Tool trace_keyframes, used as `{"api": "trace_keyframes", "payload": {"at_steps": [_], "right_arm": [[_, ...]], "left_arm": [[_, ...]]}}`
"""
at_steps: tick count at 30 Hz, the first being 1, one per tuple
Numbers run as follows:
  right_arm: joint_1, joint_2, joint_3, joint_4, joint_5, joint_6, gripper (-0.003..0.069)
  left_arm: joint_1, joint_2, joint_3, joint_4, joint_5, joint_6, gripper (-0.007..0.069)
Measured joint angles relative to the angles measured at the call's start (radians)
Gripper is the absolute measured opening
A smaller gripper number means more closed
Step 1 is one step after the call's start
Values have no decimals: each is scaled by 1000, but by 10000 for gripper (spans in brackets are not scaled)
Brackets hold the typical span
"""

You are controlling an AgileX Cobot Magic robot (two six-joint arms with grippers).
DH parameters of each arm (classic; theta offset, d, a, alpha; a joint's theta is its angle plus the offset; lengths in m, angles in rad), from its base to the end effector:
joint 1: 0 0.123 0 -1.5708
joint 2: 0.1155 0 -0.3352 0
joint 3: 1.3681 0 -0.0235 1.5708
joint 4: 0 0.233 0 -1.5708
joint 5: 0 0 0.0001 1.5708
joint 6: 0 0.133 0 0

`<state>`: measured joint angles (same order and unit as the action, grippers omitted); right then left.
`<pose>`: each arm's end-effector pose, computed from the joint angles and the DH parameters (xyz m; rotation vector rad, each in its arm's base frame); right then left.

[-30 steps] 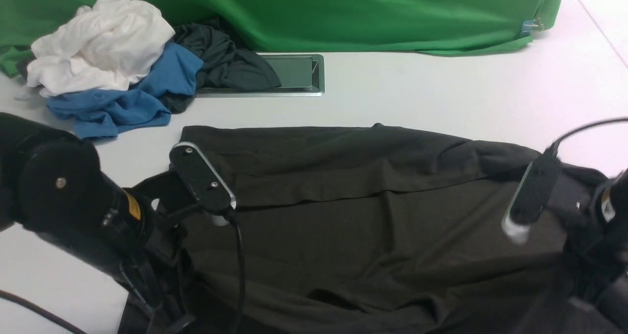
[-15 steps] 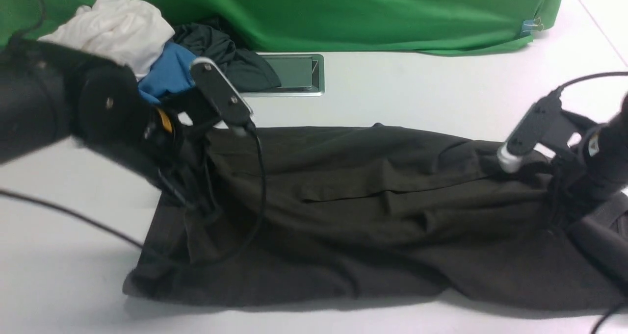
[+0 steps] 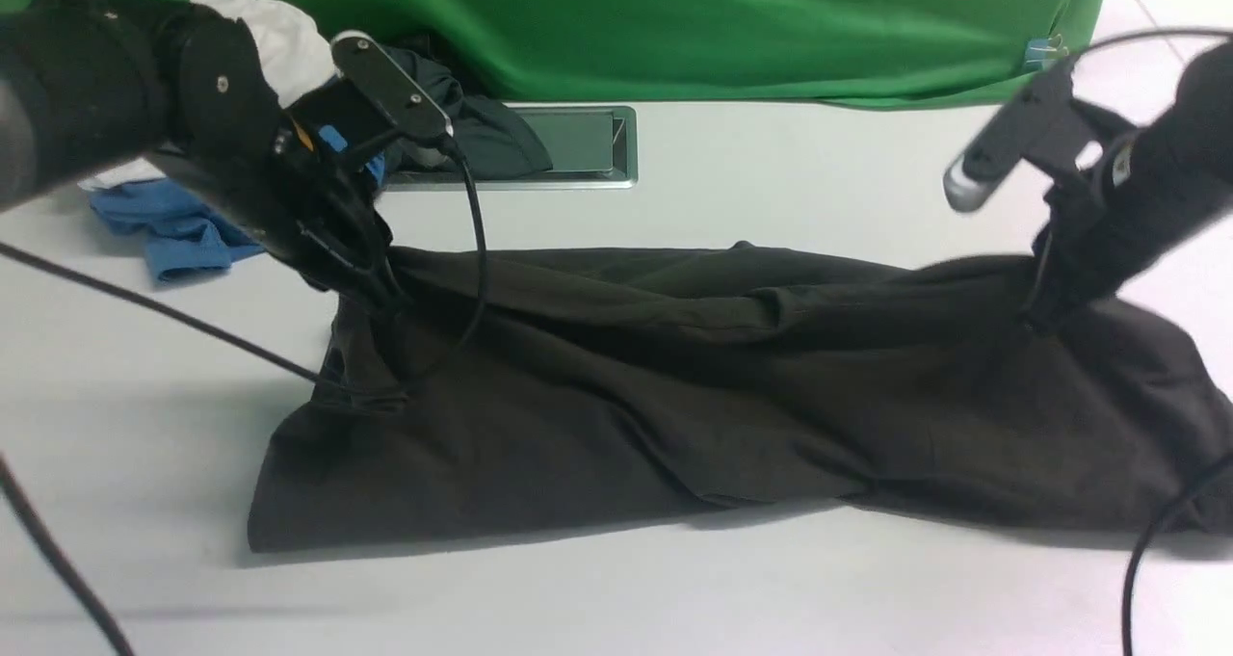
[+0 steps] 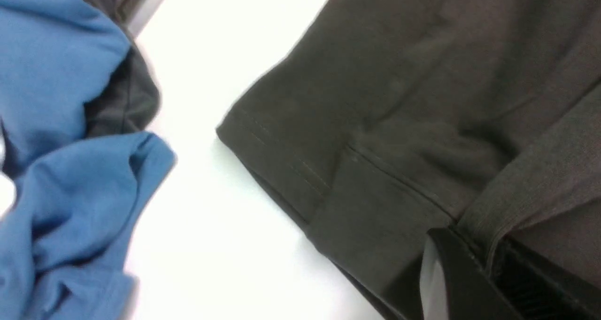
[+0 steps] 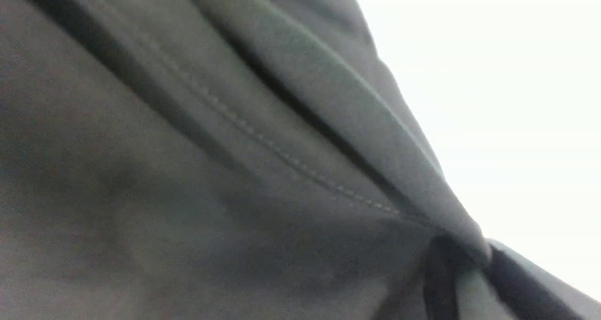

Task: Fold a long-sleeved shirt on a white desktop.
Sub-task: 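Fold the black garment in half by bringing its near edge over to the far edge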

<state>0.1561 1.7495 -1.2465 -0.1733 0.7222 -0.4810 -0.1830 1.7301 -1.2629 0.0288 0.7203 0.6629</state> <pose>0.3738 0.0435 0.2516 -0.9877 2.5386 -0.2893 0.3704 -0.0660 0.2625 1.1226 2.4382 0.1844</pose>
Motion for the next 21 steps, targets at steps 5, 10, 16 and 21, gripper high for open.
{"api": "trace_keyframes", "payload": {"at_steps": [5, 10, 16, 21], "right_arm": [[-26, 65, -71, 6, -2, 18, 52], [-62, 130, -138, 30, -7, 13, 52], [-64, 184, -181, 52, -46, 2, 52], [-65, 230, -203, 52, -69, 2, 52]], "left_arm": [[9, 33, -27, 2, -9, 13, 29], [27, 42, -40, 7, -64, 16, 29], [37, 94, -57, 6, -157, 16, 29], [38, 152, -92, 11, -200, 15, 29]]}}
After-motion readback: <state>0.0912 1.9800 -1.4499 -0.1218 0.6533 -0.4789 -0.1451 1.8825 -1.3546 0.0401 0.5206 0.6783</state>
